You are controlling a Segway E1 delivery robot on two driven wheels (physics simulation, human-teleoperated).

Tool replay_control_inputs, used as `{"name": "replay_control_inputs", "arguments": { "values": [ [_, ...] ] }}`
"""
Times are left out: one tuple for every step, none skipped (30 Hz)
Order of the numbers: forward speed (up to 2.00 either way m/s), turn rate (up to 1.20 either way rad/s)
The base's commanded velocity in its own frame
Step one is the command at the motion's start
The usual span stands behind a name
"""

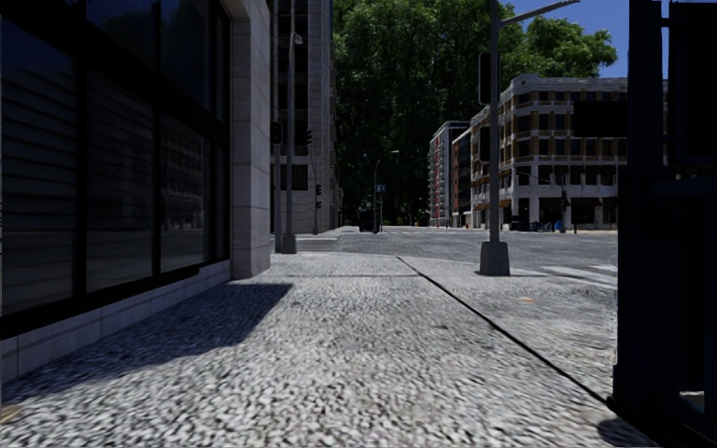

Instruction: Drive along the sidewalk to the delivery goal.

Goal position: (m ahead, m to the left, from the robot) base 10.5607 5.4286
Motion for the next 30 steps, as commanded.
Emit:
{"name": "replay_control_inputs", "arguments": {
  "values": [
    [1.34,0.0],
    [1.34,0.0],
    [1.34,0.0],
    [1.34,0.0],
    [1.34,0.0],
    [1.34,0.0],
    [1.34,0.0],
    [1.34,0.0],
    [1.34,0.0],
    [1.34,0.0],
    [1.34,0.0],
    [1.34,0.0],
    [1.34,0.0],
    [1.34,0.0],
    [1.34,0.0],
    [1.34,0.0],
    [1.34,0.0],
    [1.34,0.0],
    [1.34,0.0],
    [1.34,0.0],
    [1.34,0.0],
    [1.34,0.0],
    [1.34,0.0],
    [1.34,0.0],
    [1.34,0.0],
    [1.34,0.0],
    [1.34,0.0],
    [1.34,0.0],
    [1.34,0.0],
    [1.34,0.0]
  ]
}}
